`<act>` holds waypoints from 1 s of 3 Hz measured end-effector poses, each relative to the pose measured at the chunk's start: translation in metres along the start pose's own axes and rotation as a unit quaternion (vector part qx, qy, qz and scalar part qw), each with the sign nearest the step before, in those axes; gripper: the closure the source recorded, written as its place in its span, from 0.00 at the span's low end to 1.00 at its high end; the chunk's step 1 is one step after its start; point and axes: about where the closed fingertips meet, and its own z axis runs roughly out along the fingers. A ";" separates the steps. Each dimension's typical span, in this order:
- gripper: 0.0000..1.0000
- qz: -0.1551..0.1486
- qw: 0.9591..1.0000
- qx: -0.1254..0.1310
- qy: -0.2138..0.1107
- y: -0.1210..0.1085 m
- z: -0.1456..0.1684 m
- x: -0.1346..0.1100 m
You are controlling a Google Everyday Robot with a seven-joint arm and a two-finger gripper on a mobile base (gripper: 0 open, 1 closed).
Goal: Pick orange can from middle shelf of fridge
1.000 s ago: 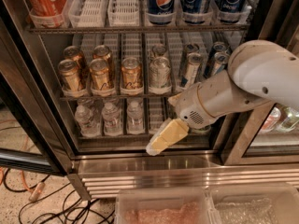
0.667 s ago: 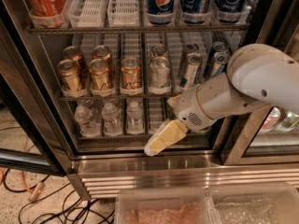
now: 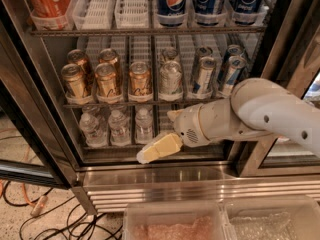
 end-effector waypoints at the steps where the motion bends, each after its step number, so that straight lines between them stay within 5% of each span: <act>1: 0.00 0.019 0.998 0.012 -0.063 -0.007 0.017 -0.010; 3: 0.00 0.002 0.991 0.054 -0.126 -0.012 0.026 -0.035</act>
Offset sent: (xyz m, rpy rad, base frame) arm 0.0408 0.0269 0.0125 0.2533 -0.1495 -0.1551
